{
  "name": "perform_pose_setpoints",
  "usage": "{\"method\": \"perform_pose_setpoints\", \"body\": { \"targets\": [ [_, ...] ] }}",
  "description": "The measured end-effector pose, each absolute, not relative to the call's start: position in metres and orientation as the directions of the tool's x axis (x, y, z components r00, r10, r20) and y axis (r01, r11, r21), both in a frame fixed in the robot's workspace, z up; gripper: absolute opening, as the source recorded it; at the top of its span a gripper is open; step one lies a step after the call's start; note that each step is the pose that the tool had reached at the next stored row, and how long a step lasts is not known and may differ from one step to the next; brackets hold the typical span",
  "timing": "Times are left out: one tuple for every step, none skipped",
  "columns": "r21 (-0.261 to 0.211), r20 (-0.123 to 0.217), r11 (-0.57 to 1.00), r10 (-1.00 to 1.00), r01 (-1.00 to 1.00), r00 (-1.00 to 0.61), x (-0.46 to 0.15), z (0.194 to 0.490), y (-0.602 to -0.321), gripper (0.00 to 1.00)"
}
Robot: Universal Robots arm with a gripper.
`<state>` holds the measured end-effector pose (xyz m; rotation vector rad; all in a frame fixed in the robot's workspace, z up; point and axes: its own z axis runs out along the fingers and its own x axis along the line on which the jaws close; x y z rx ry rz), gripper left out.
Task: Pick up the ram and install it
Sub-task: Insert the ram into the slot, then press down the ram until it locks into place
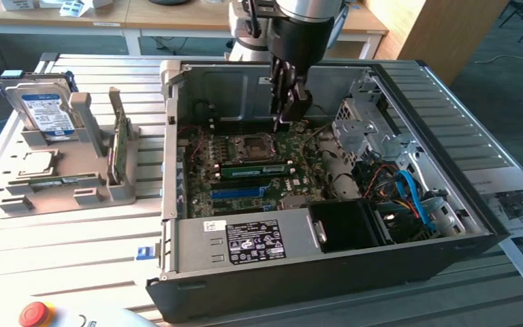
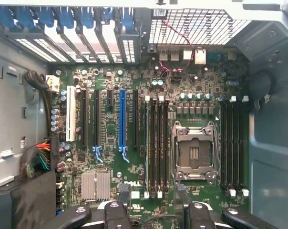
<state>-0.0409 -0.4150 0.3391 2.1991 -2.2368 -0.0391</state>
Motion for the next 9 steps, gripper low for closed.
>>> {"method": "perform_pose_setpoints", "body": {
  "targets": [
    [0.021,-0.014,0.017,-1.000,-1.000,-0.017,-0.0409,0.3390,-0.4150,0.49],
    [0.021,-0.014,0.017,-1.000,-1.000,-0.017,-0.0409,0.3390,-0.4150,0.49],
    [0.021,-0.014,0.017,-1.000,-1.000,-0.017,-0.0409,0.3399,-0.4150,0.49],
    [0.021,-0.014,0.017,-1.000,-1.000,-0.017,-0.0409,0.3407,-0.4150,0.49],
    [0.021,-0.014,0.017,-1.000,-1.000,-0.017,-0.0409,0.3408,-0.4150,0.49],
    [0.021,-0.014,0.017,-1.000,-1.000,-0.017,-0.0409,0.3408,-0.4150,0.49],
    [0.021,-0.014,0.017,-1.000,-1.000,-0.017,-0.0409,0.3408,-0.4150,0.49],
    [0.021,-0.014,0.017,-1.000,-1.000,-0.017,-0.0409,0.3409,-0.4150,0.49],
    [0.021,-0.014,0.017,-1.000,-1.000,-0.017,-0.0409,0.3409,-0.4150,0.49]
  ]
}}
